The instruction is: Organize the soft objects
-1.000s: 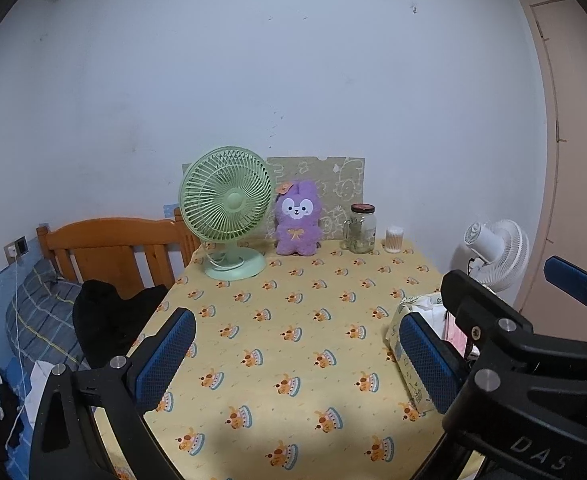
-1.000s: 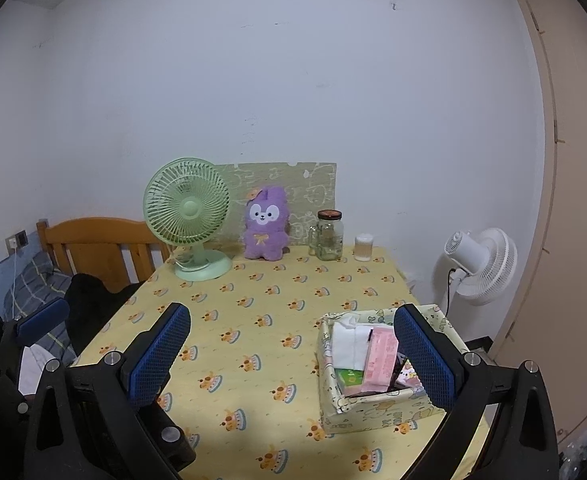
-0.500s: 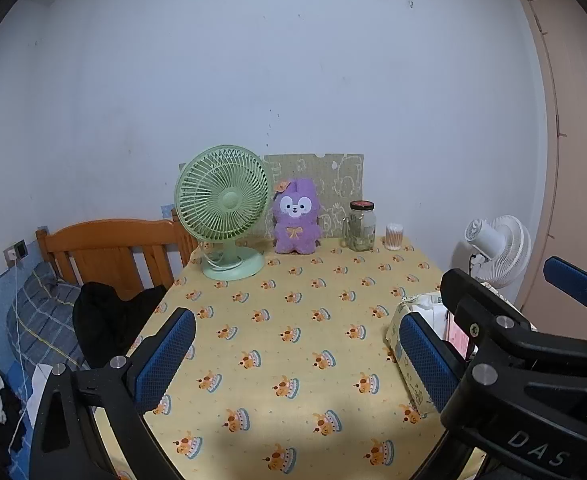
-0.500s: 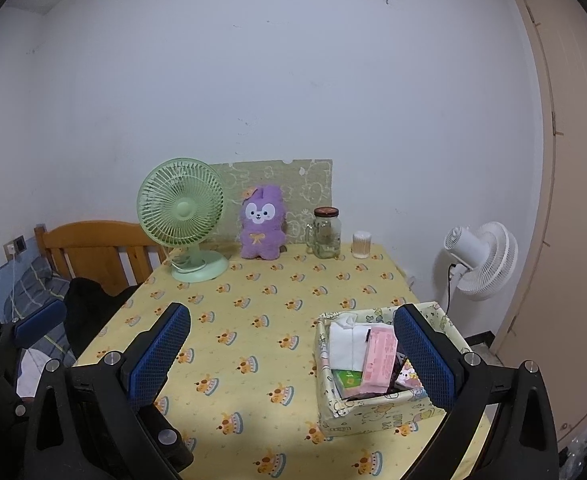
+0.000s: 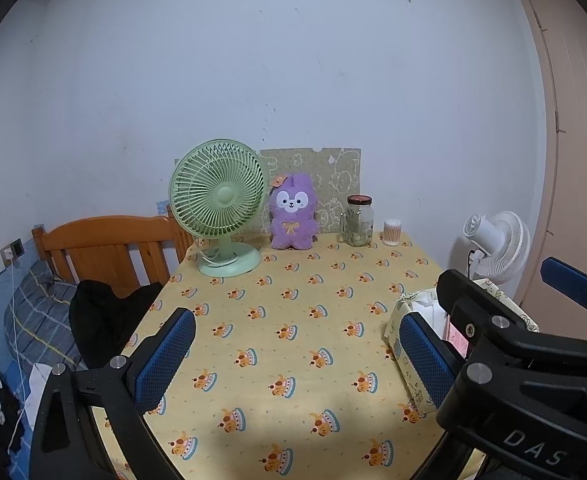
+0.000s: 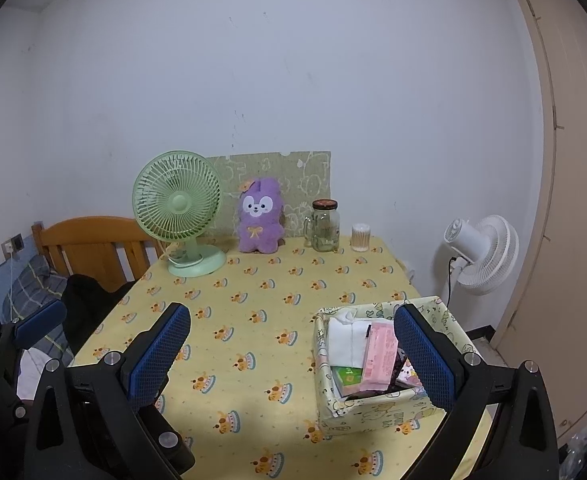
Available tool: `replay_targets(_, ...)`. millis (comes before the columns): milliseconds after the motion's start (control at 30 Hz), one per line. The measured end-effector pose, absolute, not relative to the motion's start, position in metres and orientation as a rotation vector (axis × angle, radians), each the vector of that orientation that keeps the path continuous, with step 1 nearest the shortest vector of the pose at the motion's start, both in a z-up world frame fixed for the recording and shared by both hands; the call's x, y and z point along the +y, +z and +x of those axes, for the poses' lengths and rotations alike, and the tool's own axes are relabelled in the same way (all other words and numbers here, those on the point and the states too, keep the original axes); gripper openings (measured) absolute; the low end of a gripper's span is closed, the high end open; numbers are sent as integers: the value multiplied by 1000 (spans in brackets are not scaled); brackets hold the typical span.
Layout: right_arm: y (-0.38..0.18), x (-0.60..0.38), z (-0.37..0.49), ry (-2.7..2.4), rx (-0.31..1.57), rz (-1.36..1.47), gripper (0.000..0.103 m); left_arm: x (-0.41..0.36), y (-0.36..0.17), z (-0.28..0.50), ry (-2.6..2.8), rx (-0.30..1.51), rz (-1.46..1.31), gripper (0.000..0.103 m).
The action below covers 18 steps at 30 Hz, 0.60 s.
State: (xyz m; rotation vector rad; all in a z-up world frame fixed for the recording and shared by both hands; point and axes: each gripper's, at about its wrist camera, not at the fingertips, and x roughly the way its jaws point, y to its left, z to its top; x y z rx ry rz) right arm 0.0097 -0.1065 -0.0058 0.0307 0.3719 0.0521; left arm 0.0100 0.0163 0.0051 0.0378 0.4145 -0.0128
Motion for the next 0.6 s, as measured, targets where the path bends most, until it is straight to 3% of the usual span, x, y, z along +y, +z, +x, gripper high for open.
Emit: replay_targets(600,-11,-109,11,55,381,48,103,17,1,12,-11,423,40,103)
